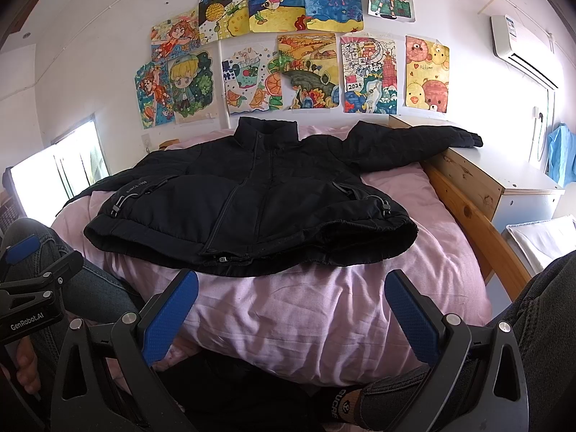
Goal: Fold large clothes
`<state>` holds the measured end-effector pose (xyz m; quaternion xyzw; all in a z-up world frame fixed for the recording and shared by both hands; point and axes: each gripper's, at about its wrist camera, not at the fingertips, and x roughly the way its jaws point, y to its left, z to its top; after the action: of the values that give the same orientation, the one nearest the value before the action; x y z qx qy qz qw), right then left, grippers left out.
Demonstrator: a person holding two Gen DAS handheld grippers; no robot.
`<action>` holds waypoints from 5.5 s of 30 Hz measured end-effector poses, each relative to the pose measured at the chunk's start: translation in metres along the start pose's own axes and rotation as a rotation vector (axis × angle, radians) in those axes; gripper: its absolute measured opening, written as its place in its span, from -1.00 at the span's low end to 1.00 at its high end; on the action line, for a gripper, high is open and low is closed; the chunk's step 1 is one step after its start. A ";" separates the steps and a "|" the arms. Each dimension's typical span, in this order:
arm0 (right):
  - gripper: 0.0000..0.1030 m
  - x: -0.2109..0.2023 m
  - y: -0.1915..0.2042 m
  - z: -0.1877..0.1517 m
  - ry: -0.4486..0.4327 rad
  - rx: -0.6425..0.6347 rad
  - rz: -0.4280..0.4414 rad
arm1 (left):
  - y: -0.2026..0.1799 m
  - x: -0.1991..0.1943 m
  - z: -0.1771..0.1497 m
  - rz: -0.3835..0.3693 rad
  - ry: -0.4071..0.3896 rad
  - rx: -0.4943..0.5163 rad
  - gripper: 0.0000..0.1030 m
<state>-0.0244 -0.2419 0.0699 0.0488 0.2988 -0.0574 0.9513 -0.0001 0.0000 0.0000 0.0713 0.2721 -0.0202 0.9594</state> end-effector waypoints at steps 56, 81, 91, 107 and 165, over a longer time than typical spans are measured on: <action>0.98 0.000 0.000 0.001 -0.001 0.003 0.001 | 0.000 0.000 0.000 0.000 -0.004 -0.002 1.00; 0.98 0.010 -0.011 0.063 0.104 -0.049 -0.061 | -0.013 0.032 0.081 -0.127 0.068 0.098 1.00; 0.98 0.020 -0.021 0.155 0.049 -0.191 0.000 | -0.020 0.086 0.154 -0.180 0.148 0.113 1.00; 0.98 0.246 -0.158 0.236 0.047 0.338 -0.002 | -0.053 0.187 0.263 -0.161 0.203 0.104 1.00; -0.93 0.511 0.113 0.224 -0.276 -0.953 -0.089 | 0.109 0.412 0.264 -0.113 0.293 -0.446 1.00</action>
<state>0.5338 -0.1992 -0.0340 -0.4123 0.1648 0.0392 0.8952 0.4958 0.0693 0.0194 -0.1548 0.4093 -0.0026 0.8992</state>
